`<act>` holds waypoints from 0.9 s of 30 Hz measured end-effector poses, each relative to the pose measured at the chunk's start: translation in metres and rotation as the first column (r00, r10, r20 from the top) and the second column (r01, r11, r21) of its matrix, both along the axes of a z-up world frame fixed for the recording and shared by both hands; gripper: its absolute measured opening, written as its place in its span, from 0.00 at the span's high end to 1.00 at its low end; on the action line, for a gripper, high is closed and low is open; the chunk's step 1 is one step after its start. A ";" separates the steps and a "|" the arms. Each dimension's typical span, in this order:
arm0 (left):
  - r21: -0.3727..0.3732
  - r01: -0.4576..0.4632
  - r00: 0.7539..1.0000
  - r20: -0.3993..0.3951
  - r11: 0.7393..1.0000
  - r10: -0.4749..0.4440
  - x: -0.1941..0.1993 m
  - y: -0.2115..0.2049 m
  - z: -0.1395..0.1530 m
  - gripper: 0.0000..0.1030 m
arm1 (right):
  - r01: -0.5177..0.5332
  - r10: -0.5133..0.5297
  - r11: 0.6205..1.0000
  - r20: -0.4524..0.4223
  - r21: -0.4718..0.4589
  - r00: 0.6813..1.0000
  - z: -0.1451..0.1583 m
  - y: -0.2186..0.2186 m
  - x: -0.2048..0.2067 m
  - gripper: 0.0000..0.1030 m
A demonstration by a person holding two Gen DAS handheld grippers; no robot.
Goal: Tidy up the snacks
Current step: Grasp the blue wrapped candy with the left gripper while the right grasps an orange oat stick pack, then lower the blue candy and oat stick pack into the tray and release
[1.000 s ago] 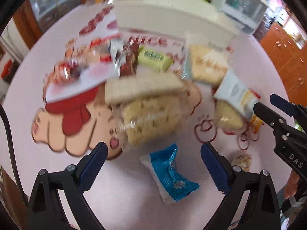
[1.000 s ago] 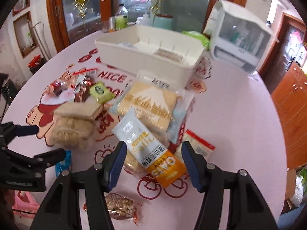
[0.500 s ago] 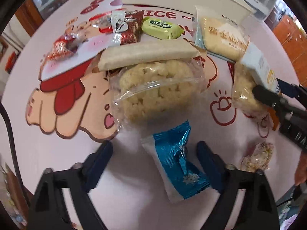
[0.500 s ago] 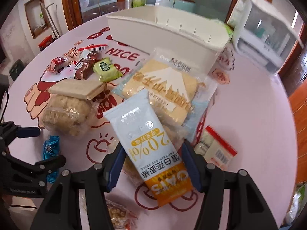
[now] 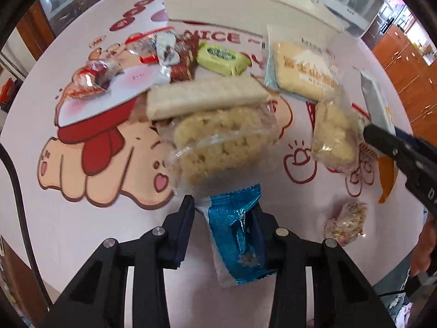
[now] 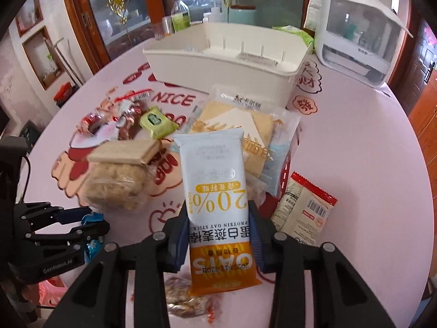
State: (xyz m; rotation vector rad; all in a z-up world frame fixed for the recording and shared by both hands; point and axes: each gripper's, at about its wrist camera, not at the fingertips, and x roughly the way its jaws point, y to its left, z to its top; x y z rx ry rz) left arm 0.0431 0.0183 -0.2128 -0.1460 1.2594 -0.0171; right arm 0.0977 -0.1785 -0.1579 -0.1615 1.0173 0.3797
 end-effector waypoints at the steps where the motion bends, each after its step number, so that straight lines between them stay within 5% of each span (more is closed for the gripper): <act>1: -0.004 0.001 1.000 0.016 1.000 -0.001 0.000 0.002 0.008 0.64 | 0.001 -0.001 1.000 0.002 0.009 1.000 0.003 0.000 -0.002 0.63; 13: -0.029 0.041 0.981 0.190 0.999 -0.035 0.026 0.008 0.102 0.64 | 0.006 -0.008 0.992 0.020 0.127 1.000 0.046 0.012 -0.016 0.63; 27: 0.041 0.060 0.920 0.384 0.997 -0.071 0.104 0.022 0.217 0.64 | 0.023 -0.052 0.977 0.130 0.214 0.990 0.136 0.024 0.034 0.61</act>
